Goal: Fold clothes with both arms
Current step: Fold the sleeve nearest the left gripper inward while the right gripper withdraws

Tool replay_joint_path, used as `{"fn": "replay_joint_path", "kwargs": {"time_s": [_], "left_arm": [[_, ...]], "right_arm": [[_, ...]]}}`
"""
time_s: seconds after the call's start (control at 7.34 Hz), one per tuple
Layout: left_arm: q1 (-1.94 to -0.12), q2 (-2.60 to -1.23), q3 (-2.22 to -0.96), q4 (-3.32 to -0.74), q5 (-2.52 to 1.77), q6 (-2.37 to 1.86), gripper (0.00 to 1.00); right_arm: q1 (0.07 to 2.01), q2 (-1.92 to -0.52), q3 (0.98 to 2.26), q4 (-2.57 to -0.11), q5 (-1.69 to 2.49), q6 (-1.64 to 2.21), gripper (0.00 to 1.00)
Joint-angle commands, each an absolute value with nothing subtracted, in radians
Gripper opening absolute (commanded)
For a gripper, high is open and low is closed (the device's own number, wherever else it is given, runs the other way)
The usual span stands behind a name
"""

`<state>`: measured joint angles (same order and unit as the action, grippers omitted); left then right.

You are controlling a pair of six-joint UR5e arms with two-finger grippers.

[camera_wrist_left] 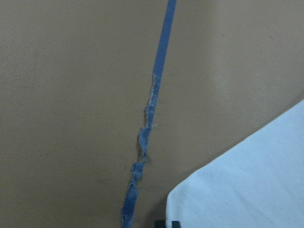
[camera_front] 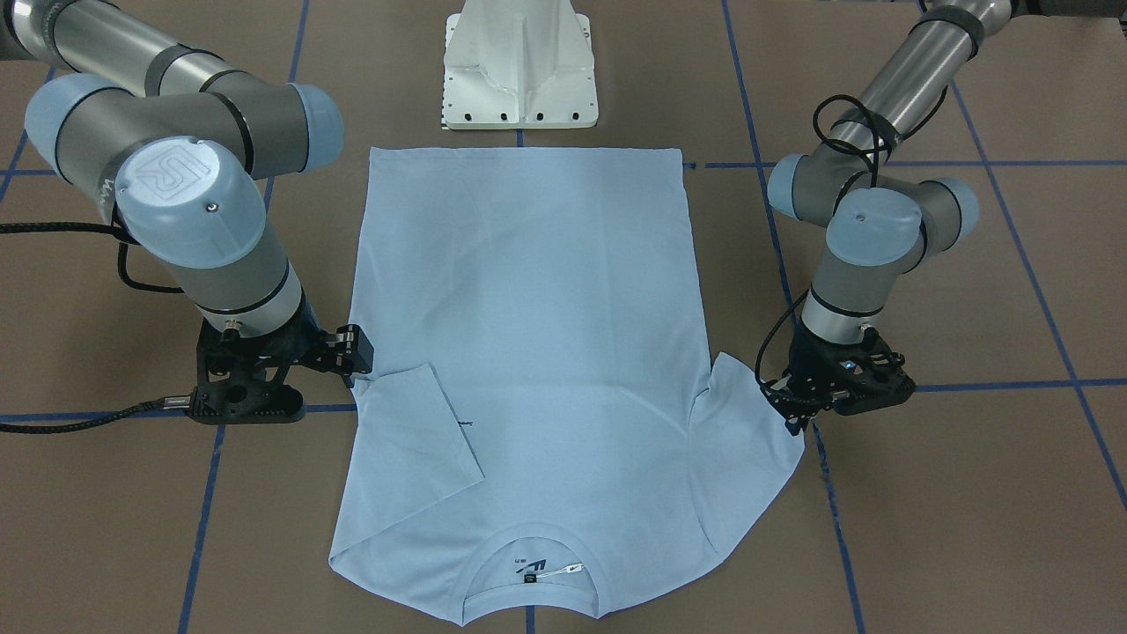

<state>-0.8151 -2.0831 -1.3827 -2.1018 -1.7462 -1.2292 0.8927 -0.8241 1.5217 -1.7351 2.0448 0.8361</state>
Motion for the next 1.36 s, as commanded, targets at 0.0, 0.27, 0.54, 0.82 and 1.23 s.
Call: {"fn": "replay_joint_path", "kwargs": {"time_s": [0.0, 0.27, 0.54, 0.82, 1.23], "left_arm": [[-0.795, -2.228, -1.363, -1.978, -1.749, -1.340, 0.00], [-0.770, -2.513, -1.056, -2.014, -1.747, -1.435, 0.00], [-0.746, -2.553, -0.939, -2.159, -1.746, -1.440, 0.00], [-0.742, -2.543, -0.936, -2.209, -1.743, -1.373, 1.00], [-0.750, -2.527, -0.989, -2.215, -1.764, -1.365, 1.00]], "right_arm": [[0.893, -0.827, 1.523, -1.733, 2.045, 0.838, 1.00], [0.888, -0.837, 1.525, -1.733, 2.045, 0.845, 1.00], [0.887, -0.859, 1.520, -1.688, 2.042, 0.848, 1.00], [0.887, -0.890, 1.511, -1.603, 2.040, 0.851, 1.00], [0.884, -0.897, 1.512, -1.598, 2.043, 0.856, 1.00]]}}
